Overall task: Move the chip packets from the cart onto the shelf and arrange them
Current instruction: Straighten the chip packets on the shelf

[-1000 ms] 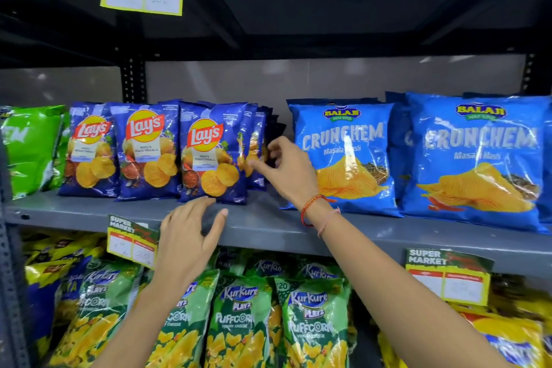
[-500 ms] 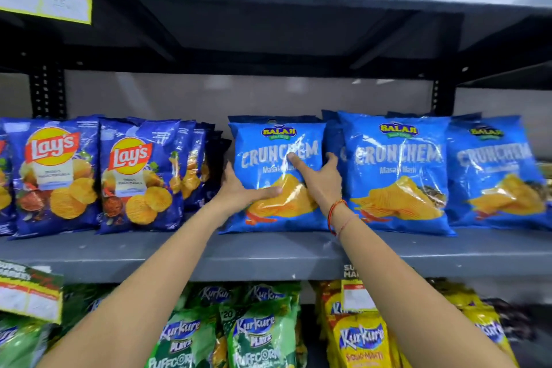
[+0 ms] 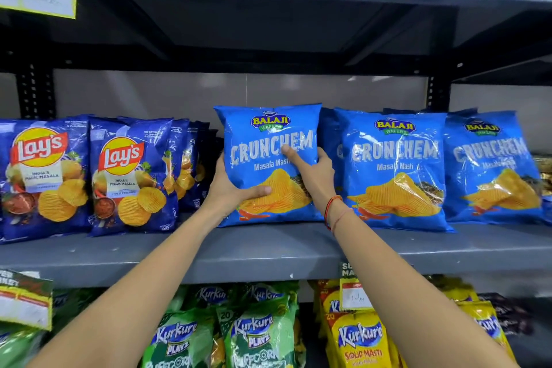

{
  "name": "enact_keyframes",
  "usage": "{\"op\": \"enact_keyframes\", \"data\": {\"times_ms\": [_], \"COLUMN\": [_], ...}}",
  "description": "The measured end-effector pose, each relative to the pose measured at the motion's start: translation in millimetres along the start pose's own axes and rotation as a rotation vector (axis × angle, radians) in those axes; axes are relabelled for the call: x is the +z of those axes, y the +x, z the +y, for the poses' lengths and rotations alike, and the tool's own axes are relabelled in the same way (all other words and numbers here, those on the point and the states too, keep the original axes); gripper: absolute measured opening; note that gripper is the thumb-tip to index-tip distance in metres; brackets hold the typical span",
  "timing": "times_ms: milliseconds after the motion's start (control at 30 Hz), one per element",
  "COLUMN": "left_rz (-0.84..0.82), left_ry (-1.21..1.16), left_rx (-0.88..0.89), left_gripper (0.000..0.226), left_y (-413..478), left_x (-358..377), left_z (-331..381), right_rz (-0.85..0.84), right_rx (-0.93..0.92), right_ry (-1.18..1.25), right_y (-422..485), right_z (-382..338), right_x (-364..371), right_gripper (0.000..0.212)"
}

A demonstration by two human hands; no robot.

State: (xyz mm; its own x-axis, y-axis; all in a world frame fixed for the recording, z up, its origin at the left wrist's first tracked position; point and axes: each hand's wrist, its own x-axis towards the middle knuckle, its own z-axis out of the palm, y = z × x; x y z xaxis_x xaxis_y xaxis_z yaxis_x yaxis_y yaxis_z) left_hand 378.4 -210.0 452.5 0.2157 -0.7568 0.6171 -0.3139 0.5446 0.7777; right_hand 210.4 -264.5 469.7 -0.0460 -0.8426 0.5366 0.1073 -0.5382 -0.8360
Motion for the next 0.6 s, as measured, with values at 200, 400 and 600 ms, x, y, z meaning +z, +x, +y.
{"op": "enact_keyframes", "data": {"times_ms": [200, 400, 600], "left_rz": [-0.064, -0.072, 0.377], "left_ry": [0.015, 0.077, 0.214], "left_rx": [-0.058, -0.067, 0.168], "left_gripper": [0.112, 0.116, 0.105], "left_y": [-1, -5, -19], "left_x": [-1, -3, 6], "left_z": [-9, -11, 18], "right_rz": [0.004, 0.069, 0.227], "right_rx": [-0.013, -0.045, -0.326], "right_ry": [0.002, -0.093, -0.287], "right_y": [-1, -12, -30], "right_z": [8, 4, -18], "right_x": [-6, -8, -21], "right_gripper": [0.037, 0.068, 0.082]}}
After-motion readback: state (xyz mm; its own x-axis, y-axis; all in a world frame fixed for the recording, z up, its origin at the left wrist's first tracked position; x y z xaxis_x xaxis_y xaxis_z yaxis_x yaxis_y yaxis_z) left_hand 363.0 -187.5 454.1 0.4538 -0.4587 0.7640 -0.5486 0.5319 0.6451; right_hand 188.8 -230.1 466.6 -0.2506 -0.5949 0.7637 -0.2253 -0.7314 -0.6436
